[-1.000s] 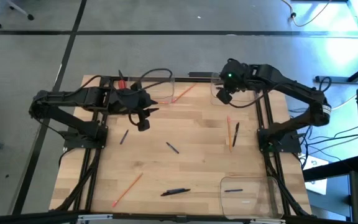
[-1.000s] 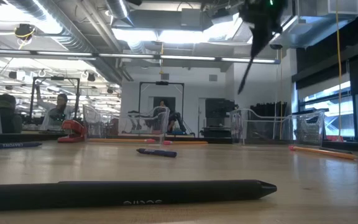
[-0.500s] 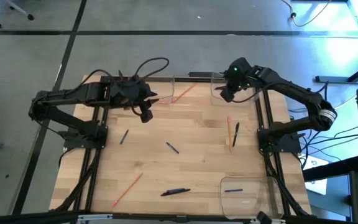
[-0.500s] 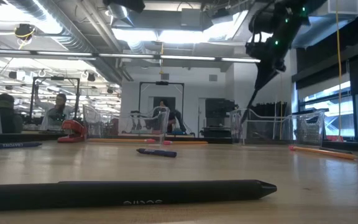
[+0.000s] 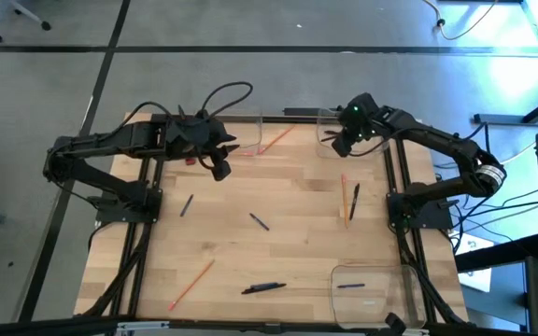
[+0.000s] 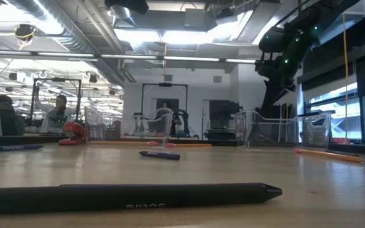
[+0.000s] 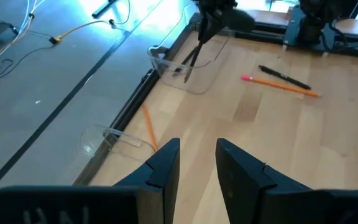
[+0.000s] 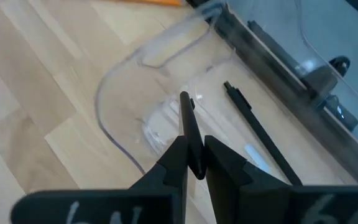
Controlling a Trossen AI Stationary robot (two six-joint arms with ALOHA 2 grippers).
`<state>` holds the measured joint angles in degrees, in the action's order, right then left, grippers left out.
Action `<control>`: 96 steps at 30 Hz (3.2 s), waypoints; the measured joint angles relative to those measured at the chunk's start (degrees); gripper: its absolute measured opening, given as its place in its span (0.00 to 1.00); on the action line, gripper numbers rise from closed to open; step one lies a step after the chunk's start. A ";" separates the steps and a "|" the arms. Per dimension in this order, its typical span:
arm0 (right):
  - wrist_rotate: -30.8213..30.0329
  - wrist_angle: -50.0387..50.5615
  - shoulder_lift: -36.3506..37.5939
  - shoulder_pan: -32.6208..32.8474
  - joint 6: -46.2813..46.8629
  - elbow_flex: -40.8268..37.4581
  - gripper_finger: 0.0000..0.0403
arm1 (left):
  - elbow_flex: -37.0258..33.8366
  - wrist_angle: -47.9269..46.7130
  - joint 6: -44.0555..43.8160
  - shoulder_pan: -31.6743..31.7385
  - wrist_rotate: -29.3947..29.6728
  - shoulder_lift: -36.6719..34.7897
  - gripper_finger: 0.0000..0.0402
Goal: Sort crayons/erasers/pens/pencils in bins
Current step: Put the black pen into the top right transparent bin, then put the yellow pencil into the top left transparent bin
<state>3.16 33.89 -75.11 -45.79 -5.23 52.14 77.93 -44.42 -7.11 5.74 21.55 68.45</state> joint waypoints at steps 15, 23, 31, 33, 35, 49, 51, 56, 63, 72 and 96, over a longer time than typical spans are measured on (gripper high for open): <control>-0.44 0.02 -0.63 -1.25 -2.93 -0.37 0.14 | 0.00 1.60 0.20 0.00 0.01 0.00 0.24; -0.52 0.04 -0.63 -1.30 -2.96 -0.37 0.21 | 0.00 1.60 0.20 0.00 0.03 0.00 0.24; -0.68 0.05 -0.63 -1.30 -2.80 -0.36 0.28 | 0.00 1.60 0.20 0.00 0.03 0.00 0.24; -0.70 1.08 -0.66 -1.30 -2.80 0.28 0.28 | 0.00 1.60 0.20 0.00 0.03 0.00 0.24; -1.21 2.99 -0.56 -1.30 -2.26 2.15 0.28 | 0.00 1.60 0.20 0.00 0.03 0.00 0.24; -2.01 22.62 -0.42 4.90 11.17 20.16 0.29 | -0.02 -1.54 -1.27 0.00 0.05 0.00 0.24; -2.02 23.77 -0.42 7.18 12.66 20.97 0.29 | -0.02 -3.21 -3.57 0.00 0.06 0.00 0.24; -1.99 25.09 -0.42 13.20 18.48 21.09 0.29 | -0.02 -10.04 -12.54 0.32 0.08 0.00 0.24; -1.94 29.11 -0.42 18.57 37.10 20.49 0.29 | -0.02 -17.39 -24.01 0.37 0.03 0.00 0.24; -1.42 31.60 -0.46 22.35 53.49 13.40 0.29 | -0.03 -18.58 -23.85 0.37 0.02 0.00 0.24; -7.00 6.20 -0.48 20.45 63.39 -14.06 0.29 | -0.09 -18.58 -22.21 0.37 0.03 0.00 0.24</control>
<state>-3.84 40.09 -75.59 -25.34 58.15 38.08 77.84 -63.00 -29.32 6.11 21.58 68.45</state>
